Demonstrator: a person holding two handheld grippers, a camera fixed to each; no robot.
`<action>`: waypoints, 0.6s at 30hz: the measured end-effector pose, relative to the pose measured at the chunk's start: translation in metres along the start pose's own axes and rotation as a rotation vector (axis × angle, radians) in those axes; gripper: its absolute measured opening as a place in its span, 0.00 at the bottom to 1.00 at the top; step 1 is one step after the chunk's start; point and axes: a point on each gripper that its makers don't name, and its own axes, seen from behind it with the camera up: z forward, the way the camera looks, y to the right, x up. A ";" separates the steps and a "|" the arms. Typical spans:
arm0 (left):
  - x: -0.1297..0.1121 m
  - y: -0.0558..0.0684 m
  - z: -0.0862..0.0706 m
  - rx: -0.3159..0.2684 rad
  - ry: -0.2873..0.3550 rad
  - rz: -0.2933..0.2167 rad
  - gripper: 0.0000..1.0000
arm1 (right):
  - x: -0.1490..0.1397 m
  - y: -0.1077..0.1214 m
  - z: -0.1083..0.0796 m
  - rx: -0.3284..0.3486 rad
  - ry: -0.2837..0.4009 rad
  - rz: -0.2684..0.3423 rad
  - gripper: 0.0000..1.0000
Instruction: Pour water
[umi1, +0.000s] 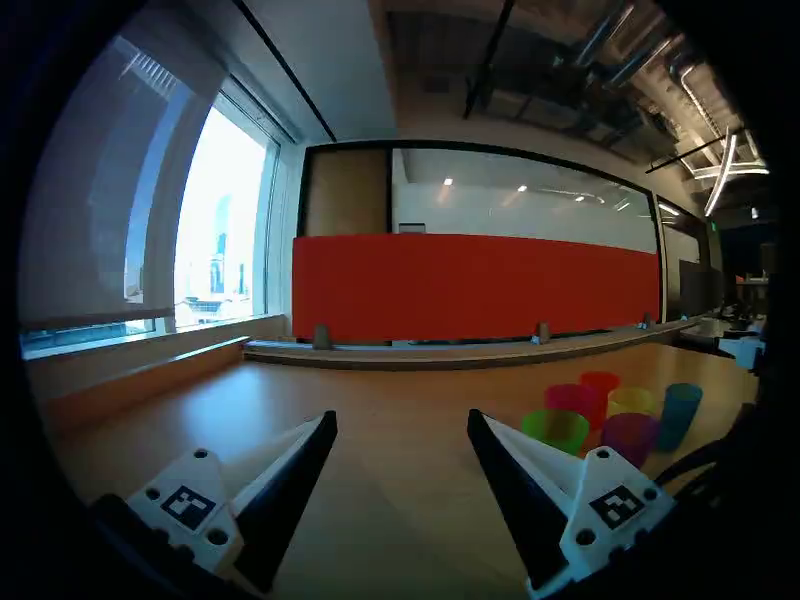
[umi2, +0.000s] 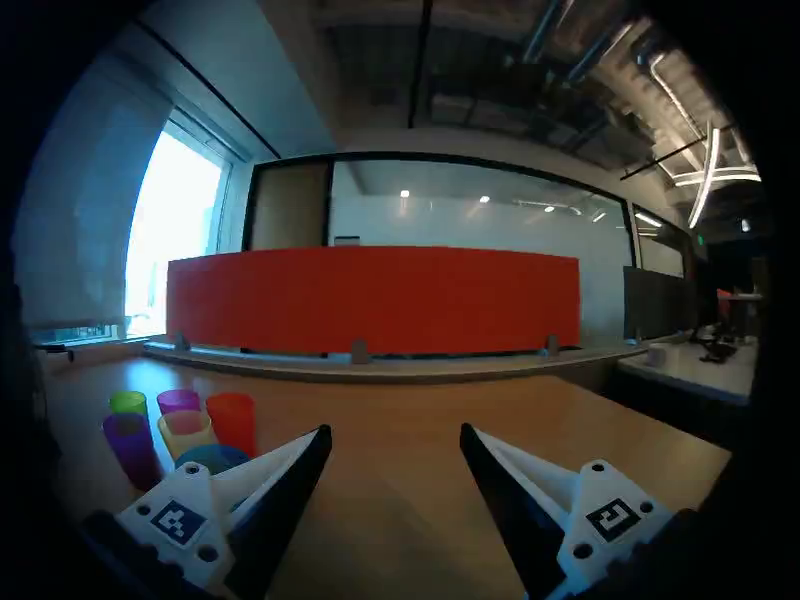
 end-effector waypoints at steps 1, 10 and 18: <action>0.002 0.001 -0.001 -0.002 0.001 -0.003 0.97 | 0.002 0.000 0.000 0.003 0.001 -0.003 0.99; 0.040 0.007 0.001 -0.025 0.008 0.035 0.97 | 0.037 -0.006 0.002 0.055 -0.017 -0.021 0.99; 0.081 0.013 0.013 -0.059 -0.013 0.047 0.97 | 0.085 -0.014 0.008 0.104 -0.043 -0.031 1.00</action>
